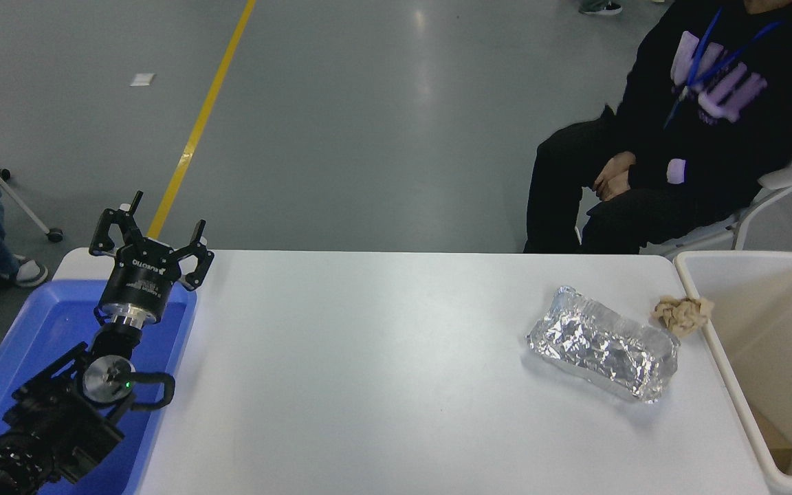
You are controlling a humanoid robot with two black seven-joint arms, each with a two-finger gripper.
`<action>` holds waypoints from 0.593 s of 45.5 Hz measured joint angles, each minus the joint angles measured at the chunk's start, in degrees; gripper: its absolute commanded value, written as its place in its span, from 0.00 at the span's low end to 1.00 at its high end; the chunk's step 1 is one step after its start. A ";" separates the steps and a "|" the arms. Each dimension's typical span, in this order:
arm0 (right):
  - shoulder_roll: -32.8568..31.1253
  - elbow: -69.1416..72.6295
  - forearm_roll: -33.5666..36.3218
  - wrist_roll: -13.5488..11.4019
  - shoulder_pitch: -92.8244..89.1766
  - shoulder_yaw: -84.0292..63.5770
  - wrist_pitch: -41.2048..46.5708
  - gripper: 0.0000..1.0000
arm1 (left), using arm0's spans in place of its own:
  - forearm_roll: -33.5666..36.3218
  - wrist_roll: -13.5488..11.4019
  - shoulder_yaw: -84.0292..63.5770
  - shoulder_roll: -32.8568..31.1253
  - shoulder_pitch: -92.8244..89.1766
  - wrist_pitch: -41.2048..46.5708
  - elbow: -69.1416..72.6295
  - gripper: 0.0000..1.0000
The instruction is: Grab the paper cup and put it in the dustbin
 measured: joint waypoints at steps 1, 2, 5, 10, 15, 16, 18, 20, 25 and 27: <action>0.44 -1.32 0.22 0.00 -1.76 0.89 -0.64 0.00 | 0.00 0.00 0.00 0.00 0.00 0.00 0.00 0.98; 0.90 -2.63 0.44 0.00 -3.51 1.81 -1.16 0.00 | -0.01 0.00 0.00 0.00 0.00 0.00 0.00 0.98; 2.65 -6.82 1.16 0.01 -9.06 4.95 -2.76 0.00 | 0.00 0.00 0.00 0.00 0.01 0.00 0.00 0.98; 5.67 -12.93 2.07 0.00 -16.58 9.27 -4.55 0.00 | 0.00 0.00 0.00 0.01 0.01 0.00 0.00 0.98; 9.51 -19.46 2.67 -0.01 -22.76 12.18 -5.71 0.00 | 0.00 0.00 -0.03 0.00 0.01 0.00 0.00 0.98; 10.71 -21.43 2.89 -0.01 -24.38 12.76 -5.89 0.00 | 0.00 -0.01 -0.03 0.00 0.01 0.00 0.00 0.98; 11.91 -23.44 3.15 -0.05 -26.00 13.20 -6.08 0.00 | -0.02 -0.01 -0.03 0.00 0.01 0.00 0.00 0.98; 13.72 -26.44 3.71 -0.05 -28.40 13.78 -6.36 0.00 | 0.00 -0.01 -0.03 0.00 0.01 0.00 0.00 0.98; 17.39 -32.04 4.96 -0.13 -33.22 14.67 -6.72 0.00 | 0.00 -0.01 -0.03 0.00 0.01 0.00 0.02 0.98; 18.39 -33.39 5.26 -0.26 -34.41 14.89 -6.86 0.00 | 0.00 -0.01 -0.04 0.00 0.00 0.00 0.01 0.98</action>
